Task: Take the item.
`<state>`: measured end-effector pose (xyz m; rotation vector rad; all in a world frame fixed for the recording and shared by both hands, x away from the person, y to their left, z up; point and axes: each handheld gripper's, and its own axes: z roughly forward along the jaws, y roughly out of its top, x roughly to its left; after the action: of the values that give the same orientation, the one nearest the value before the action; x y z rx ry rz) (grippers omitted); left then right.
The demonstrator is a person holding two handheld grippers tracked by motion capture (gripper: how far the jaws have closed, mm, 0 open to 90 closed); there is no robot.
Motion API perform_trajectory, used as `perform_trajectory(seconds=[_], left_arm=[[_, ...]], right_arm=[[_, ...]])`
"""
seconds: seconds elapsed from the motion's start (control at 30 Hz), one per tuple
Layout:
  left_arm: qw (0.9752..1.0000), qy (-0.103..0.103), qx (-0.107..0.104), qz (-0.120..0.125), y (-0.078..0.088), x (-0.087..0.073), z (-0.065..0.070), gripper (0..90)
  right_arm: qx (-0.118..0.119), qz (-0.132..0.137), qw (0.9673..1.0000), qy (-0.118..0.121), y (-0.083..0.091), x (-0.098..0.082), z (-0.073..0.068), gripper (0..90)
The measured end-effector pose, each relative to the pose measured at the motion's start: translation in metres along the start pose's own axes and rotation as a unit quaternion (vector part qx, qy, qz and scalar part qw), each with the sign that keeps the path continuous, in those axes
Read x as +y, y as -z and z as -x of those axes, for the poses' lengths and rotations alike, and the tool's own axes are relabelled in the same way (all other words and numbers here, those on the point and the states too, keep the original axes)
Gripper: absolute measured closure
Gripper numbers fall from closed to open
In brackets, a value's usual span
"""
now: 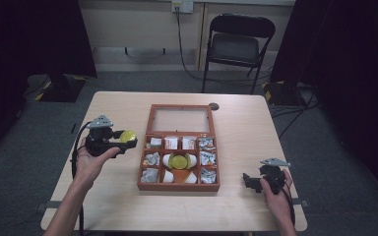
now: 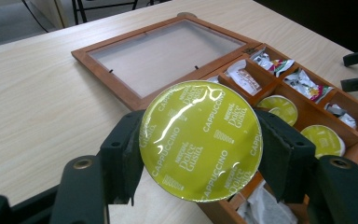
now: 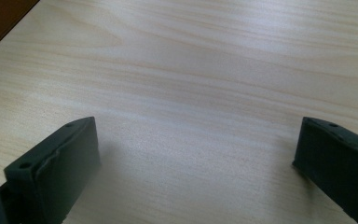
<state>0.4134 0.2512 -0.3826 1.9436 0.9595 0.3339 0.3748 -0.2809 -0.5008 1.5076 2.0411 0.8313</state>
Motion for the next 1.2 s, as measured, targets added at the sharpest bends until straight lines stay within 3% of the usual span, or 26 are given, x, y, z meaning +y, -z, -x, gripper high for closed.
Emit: perform_trajectory(seconds=[0.23,0.43,0.6,1.2], left_arm=[[0.9996,0.020,0.016,-0.015,-0.008,-0.012,-0.015,37.9],[0.9988,0.018,0.032,-0.031,-0.017,-0.019,-0.021,37.9],[0.9981,0.029,0.037,-0.041,-0.023,-0.027,-0.028,37.9],[0.9950,0.045,0.055,-0.070,-0.040,-0.043,-0.038,37.9]], right_arm=[[0.000,0.000,1.0000,0.000,0.000,0.000,0.000,0.0],[0.000,0.000,1.0000,0.000,0.000,0.000,0.000,0.0],[0.000,0.000,1.0000,0.000,0.000,0.000,0.000,0.0],[0.000,0.000,1.0000,0.000,0.000,0.000,0.000,0.0]])
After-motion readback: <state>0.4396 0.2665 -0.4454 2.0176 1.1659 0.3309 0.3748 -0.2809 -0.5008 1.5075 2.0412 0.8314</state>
